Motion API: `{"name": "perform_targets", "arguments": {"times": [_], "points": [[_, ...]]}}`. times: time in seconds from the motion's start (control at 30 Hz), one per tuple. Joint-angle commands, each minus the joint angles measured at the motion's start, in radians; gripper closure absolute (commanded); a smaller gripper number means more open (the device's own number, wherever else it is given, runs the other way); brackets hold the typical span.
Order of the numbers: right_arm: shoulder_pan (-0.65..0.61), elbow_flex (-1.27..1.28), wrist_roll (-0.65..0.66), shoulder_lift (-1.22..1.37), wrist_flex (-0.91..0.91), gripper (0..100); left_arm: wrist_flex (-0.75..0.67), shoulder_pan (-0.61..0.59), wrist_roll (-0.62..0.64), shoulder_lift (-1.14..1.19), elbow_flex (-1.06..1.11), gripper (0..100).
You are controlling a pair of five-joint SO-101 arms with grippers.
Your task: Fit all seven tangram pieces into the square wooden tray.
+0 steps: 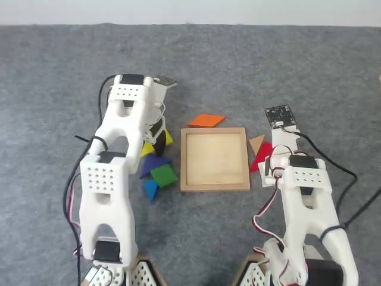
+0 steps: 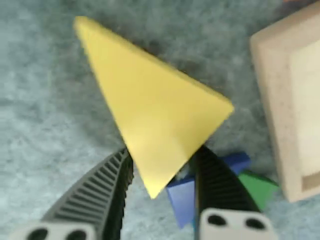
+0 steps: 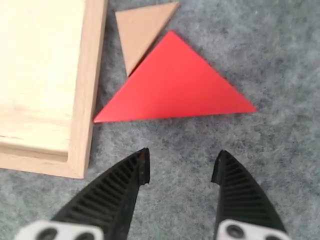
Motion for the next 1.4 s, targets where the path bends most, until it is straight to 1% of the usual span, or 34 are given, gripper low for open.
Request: {"name": "perform_targets", "arguments": {"times": [0.0,0.17,0.33,0.47,0.6,0.7,0.93,1.07,1.1,1.17,1.23,1.37], "points": [[0.012,-0.008,0.018,-0.038,-0.004,77.5,-0.057,0.031,0.032,0.005,-0.007,86],[0.012,-0.008,0.018,-0.038,-0.004,77.5,-0.061,0.031,0.063,0.005,-0.113,90],[0.012,-0.008,0.018,-0.038,-0.004,77.5,-0.032,0.031,0.064,0.005,-0.197,90],[0.012,-0.008,0.018,-0.038,-0.005,77.5,0.009,0.002,0.083,0.005,-0.303,90],[0.012,-0.008,0.018,-0.038,-0.008,77.5,0.097,-0.014,0.084,0.005,-0.467,93],[0.012,-0.008,0.018,-0.038,-0.01,77.5,0.1,-0.029,0.094,0.003,-0.542,93],[0.012,-0.008,0.018,-0.038,-0.01,77.5,0.091,-0.034,0.1,0.008,-0.576,93],[0.012,-0.008,0.018,-0.038,-0.01,77.5,0.054,-0.034,0.1,0.017,-0.573,92],[0.012,-0.008,0.018,-0.038,-0.01,77.5,0.055,-0.034,0.106,0.017,-0.567,91],[0.012,-0.008,0.018,-0.038,-0.01,77.5,0.051,-0.037,0.132,0.017,-0.539,84],[0.008,-0.008,0.018,-0.038,-0.008,77.5,0.008,-0.055,0.146,0.017,-0.496,78],[0.007,-0.008,0.018,-0.038,-0.004,77.5,-0.138,-0.098,0.206,0.018,-0.397,77]]}}
